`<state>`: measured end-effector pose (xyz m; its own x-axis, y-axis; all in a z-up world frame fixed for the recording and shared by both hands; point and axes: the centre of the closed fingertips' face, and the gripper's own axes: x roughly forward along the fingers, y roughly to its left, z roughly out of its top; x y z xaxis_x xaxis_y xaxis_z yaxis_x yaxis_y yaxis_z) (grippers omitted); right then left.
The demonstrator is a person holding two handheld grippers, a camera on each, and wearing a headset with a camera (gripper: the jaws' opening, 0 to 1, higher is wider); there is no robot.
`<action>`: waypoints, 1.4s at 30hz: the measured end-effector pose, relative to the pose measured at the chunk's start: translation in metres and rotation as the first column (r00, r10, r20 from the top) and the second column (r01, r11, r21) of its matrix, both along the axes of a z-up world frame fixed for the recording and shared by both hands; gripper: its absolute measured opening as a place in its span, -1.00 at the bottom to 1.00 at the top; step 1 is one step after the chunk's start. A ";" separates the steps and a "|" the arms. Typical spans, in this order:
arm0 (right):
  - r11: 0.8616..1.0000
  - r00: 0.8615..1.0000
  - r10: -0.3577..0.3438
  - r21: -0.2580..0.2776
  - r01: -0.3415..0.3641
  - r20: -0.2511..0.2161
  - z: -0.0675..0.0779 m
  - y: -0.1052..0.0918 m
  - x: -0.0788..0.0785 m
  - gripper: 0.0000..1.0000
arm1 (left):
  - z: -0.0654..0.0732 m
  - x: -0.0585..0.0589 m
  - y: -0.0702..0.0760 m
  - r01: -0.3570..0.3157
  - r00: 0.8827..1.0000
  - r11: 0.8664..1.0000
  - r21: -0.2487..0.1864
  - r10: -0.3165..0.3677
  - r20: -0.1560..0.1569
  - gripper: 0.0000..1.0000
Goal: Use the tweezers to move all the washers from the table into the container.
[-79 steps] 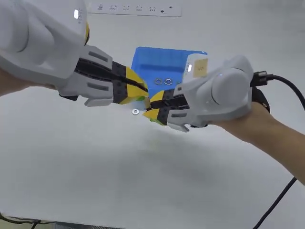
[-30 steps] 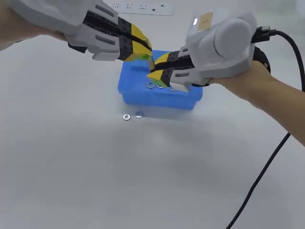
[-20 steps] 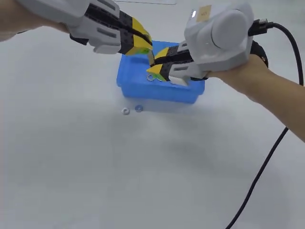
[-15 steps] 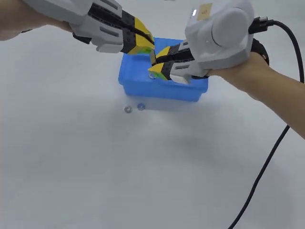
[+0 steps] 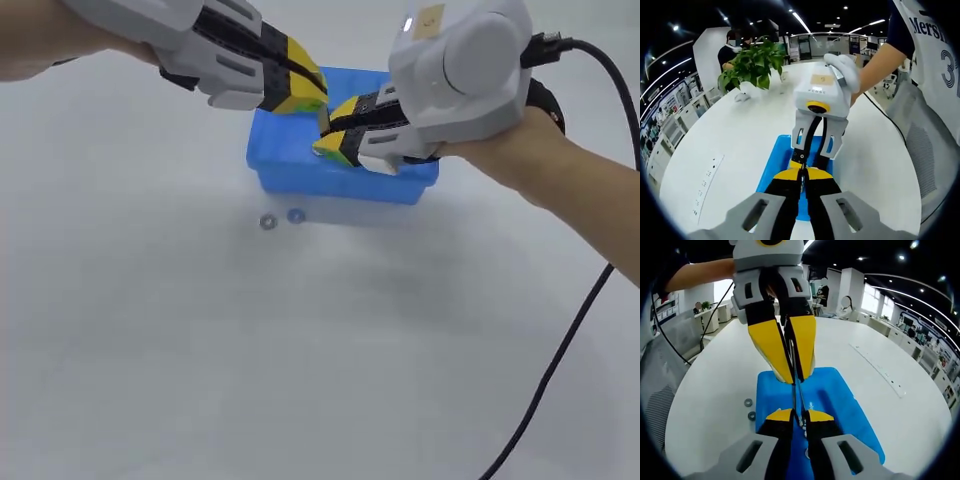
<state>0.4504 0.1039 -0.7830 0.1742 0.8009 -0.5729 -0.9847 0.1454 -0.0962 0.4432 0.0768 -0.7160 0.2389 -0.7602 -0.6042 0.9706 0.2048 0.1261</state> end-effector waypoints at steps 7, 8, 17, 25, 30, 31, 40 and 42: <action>0.999 1.000 -0.027 0.031 0.027 0.000 0.009 0.000 0.003 -0.75 | 0.007 -0.005 -0.004 0.018 1.000 1.000 -0.017 -0.018 0.004 -0.87; 0.999 1.000 -0.025 0.031 0.025 0.005 0.011 0.000 0.003 -0.75 | 0.010 -0.004 -0.004 0.019 1.000 1.000 -0.017 -0.019 0.016 -0.87; 0.998 0.999 -0.003 0.056 0.001 0.049 0.033 0.000 -0.008 -0.76 | 0.032 -0.014 -0.004 0.034 0.998 0.999 -0.027 -0.033 0.044 -0.88; 0.997 0.996 0.006 0.078 -0.013 0.094 0.061 -0.002 -0.026 -0.78 | 0.058 -0.033 -0.005 0.037 0.996 0.998 -0.052 -0.032 0.078 -0.88; 0.996 0.992 0.017 0.084 -0.028 0.124 0.076 -0.002 -0.043 -0.78 | 0.072 -0.050 -0.004 0.039 0.995 0.998 -0.052 -0.034 0.099 -0.88; 0.996 0.992 0.018 0.085 -0.029 0.125 0.077 -0.002 -0.044 -0.78 | 0.074 -0.052 -0.004 0.038 0.994 0.998 -0.054 -0.032 0.100 -0.88; 0.995 0.987 0.048 0.084 -0.062 0.155 0.092 0.001 -0.075 -0.78 | 0.086 -0.080 -0.001 0.029 0.993 0.997 -0.065 -0.022 0.112 -0.88; 0.994 0.986 0.054 0.081 -0.067 0.156 0.092 0.003 -0.079 -0.78 | 0.087 -0.085 0.000 0.027 0.993 0.998 -0.064 -0.020 0.113 -0.88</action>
<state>0.3717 0.1066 -0.6909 0.2044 0.8579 -0.4714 -0.9664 0.1001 -0.2368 0.3579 0.0770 -0.6295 0.2841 -0.8031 -0.5237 0.9557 0.1935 0.2217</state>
